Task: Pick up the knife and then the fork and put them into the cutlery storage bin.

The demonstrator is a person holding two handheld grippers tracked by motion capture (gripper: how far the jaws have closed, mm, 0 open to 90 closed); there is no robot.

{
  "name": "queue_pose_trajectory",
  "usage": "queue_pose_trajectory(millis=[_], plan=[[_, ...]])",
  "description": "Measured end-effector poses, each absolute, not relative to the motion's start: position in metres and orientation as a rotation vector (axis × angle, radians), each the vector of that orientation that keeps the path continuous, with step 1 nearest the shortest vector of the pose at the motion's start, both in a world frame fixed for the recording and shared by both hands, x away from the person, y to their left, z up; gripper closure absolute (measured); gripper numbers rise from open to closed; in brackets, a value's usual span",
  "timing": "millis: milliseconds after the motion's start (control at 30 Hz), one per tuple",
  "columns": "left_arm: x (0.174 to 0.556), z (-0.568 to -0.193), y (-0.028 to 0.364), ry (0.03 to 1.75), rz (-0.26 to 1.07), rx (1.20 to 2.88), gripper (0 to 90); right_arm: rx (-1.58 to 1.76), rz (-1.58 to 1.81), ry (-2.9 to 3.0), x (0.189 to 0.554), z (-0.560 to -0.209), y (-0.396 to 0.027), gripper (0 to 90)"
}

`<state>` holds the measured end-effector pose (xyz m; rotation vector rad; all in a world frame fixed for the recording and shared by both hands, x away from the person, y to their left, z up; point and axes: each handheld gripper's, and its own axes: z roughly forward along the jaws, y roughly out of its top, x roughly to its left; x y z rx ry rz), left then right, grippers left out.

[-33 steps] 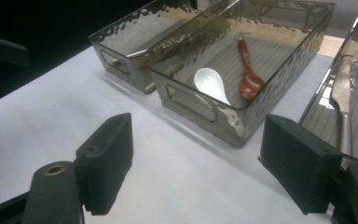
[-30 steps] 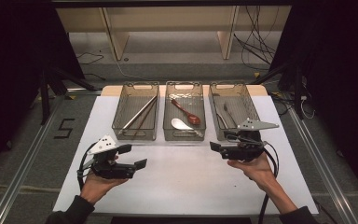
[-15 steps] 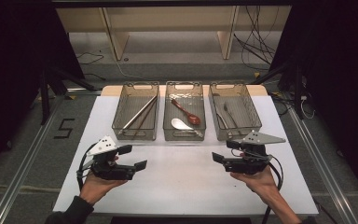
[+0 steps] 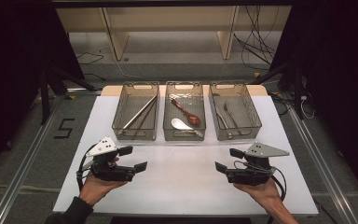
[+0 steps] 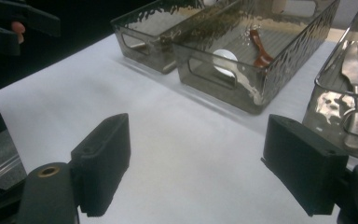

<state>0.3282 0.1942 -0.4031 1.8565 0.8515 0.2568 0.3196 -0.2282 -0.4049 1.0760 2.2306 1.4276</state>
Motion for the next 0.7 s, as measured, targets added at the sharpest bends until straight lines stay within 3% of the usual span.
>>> queue_pose_trajectory(millis=[700], plan=[[0.3279,-0.4037,0.1966,0.847,0.254,1.852,14.9,1.079,1.420,2.222,0.3195,-0.4043,-0.2278,21.2]])
